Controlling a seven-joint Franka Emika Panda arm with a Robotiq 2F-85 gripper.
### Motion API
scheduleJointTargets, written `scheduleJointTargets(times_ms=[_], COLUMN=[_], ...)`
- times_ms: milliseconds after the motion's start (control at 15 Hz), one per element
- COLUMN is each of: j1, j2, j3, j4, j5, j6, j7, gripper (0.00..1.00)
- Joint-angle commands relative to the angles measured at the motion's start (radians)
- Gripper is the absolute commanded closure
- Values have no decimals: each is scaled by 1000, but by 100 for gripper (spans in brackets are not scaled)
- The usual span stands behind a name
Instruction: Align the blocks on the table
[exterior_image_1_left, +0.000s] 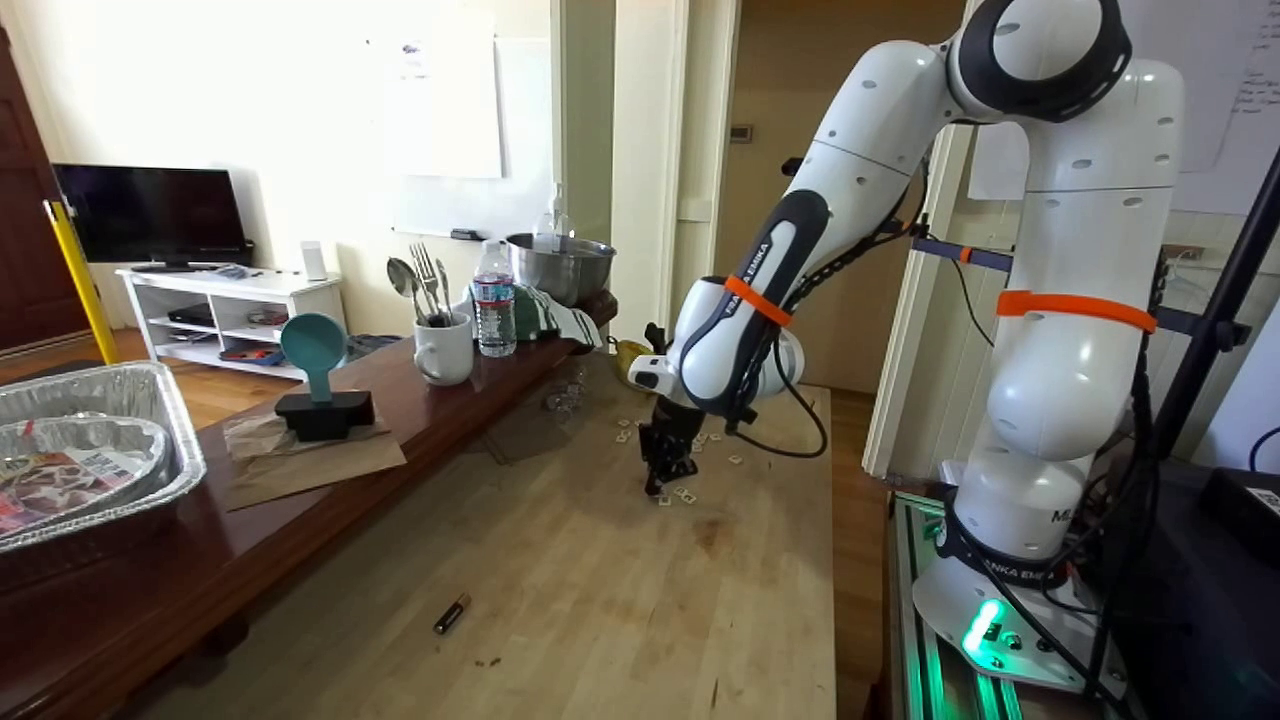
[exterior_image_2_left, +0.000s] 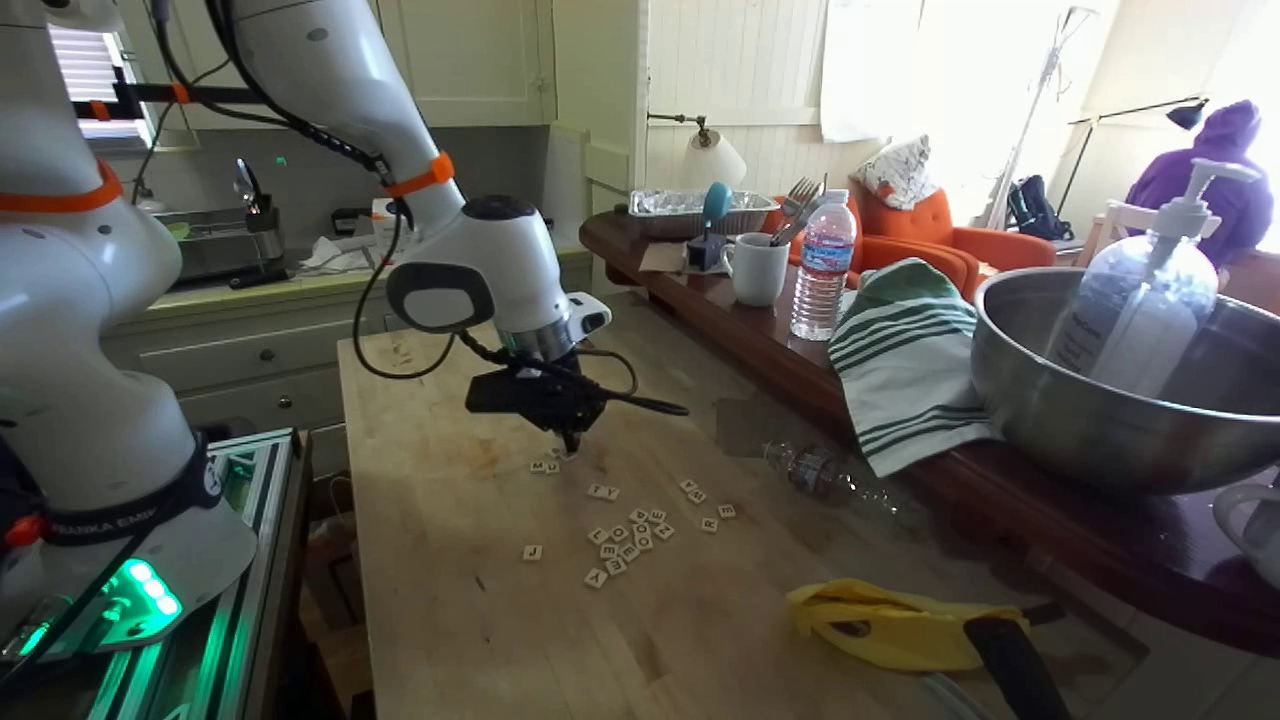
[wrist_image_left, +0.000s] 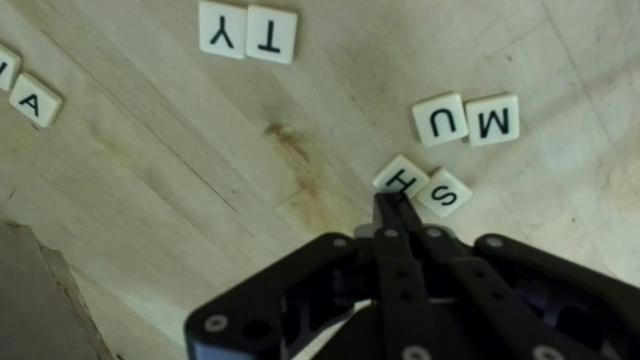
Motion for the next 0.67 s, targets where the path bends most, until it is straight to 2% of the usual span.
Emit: scheduleJointTargets(times_ms=[0, 400, 467, 600], j1=[-29, -53, -45, -50], j2=[-29, -118, -136, -131], j3=[33, 103, 89, 46], j4=[-20, -28, -41, -53], j5=[51, 232, 221, 129], j6=[-17, -30, -30, -22], j7=[-57, -88, -64, -1], gripper=[100, 100, 100, 100])
